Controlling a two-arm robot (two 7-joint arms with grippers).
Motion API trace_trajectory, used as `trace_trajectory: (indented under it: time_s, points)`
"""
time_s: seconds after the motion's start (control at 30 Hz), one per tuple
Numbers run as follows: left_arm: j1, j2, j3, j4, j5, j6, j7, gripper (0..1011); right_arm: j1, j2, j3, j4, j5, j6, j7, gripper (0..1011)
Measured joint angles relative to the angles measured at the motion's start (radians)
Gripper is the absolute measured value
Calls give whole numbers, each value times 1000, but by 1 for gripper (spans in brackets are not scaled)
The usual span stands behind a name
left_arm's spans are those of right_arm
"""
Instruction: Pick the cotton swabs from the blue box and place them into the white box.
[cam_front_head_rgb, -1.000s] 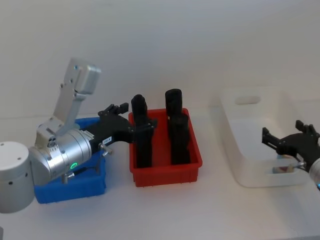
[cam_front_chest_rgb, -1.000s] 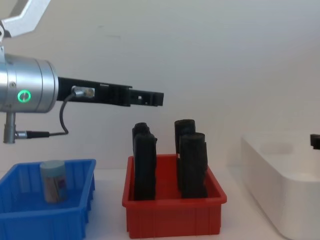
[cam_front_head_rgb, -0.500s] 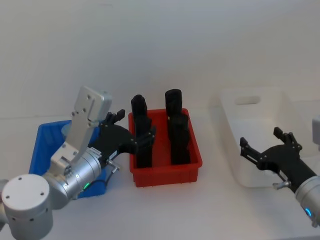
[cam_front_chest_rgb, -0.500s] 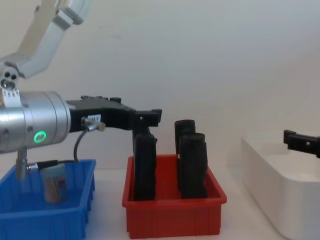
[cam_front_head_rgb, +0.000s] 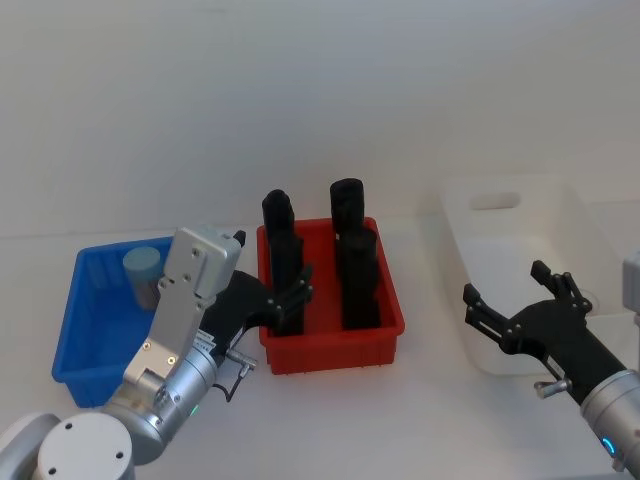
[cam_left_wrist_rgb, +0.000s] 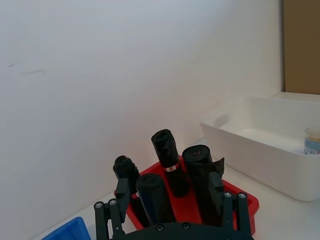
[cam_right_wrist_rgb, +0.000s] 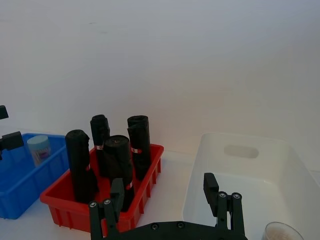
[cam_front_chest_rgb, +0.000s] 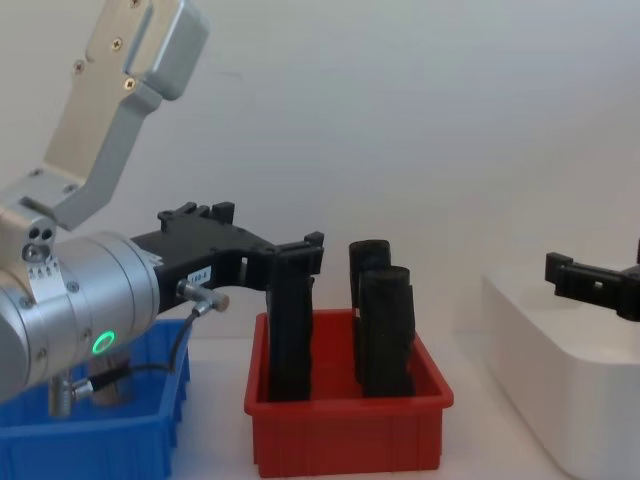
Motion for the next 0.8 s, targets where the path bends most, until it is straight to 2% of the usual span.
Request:
trace_trajectory:
  time_s: [0.23,0.8]
  points:
    - [16,-1,12,-1,16,-34,34,1004,0,0,0,-1,0,-1,0,1001]
    - [16,-1,13,-1,17,-37,37,1004,0,0,0,-1,0,-1,-1,1001]
